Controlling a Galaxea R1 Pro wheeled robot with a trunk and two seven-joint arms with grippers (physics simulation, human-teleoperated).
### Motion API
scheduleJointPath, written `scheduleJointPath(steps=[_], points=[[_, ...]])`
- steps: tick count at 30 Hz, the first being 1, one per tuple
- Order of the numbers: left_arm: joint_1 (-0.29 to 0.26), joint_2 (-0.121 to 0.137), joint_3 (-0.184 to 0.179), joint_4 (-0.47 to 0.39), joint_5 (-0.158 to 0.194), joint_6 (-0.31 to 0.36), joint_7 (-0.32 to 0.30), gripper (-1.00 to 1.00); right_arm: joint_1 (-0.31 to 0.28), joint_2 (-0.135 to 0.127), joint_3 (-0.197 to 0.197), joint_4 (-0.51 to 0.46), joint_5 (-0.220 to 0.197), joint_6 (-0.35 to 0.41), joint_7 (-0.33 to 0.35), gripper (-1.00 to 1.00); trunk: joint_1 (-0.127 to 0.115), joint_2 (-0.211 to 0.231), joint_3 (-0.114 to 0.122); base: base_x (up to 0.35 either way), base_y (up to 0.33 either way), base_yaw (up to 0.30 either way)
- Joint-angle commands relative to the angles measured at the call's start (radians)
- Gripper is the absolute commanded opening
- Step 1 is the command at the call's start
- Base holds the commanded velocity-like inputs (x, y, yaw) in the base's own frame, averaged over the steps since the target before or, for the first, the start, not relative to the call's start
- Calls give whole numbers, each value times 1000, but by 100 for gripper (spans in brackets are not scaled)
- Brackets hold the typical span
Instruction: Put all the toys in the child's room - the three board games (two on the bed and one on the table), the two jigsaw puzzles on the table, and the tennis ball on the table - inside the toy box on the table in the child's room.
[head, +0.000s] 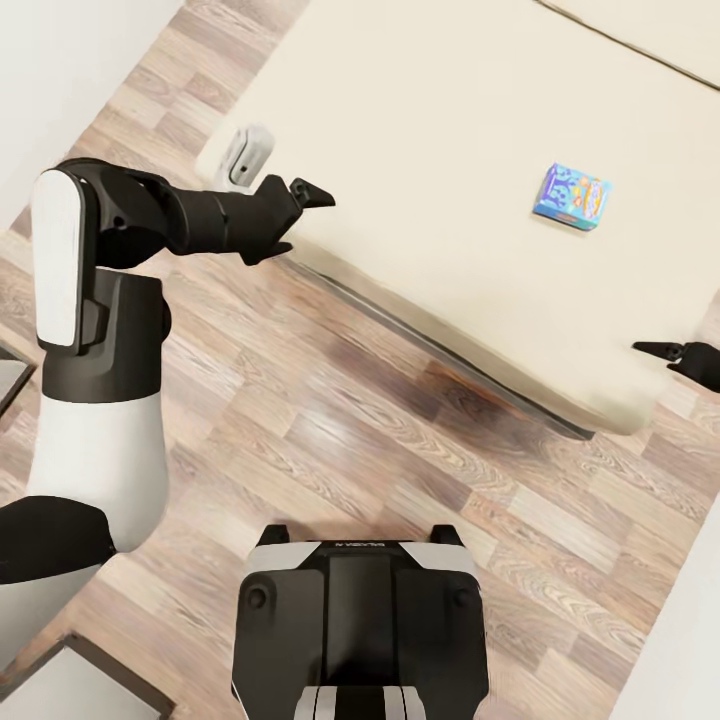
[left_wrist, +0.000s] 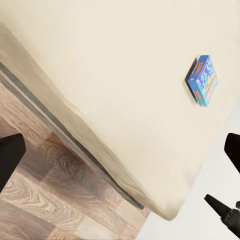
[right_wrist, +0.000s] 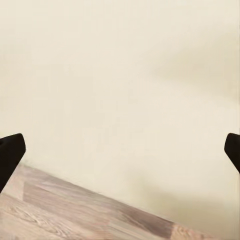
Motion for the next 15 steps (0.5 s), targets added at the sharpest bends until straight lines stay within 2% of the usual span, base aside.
scheduleJointPath(steps=[1,10,15], points=[[0,-1,0,0,8,3,10,100,1,0,-8,-1,4,6,10,100,1,-1,0,223,278,-119],[0,-7,-1,0,5,3,9,100,6,-2,-53,0,6,9,23,100,1,-1,2,241,255,-198],[0,-14,-18,-1,1,3,9,100,7,-12,-72,1,7,10,25,100,1,-1,4,208,162,-261]])
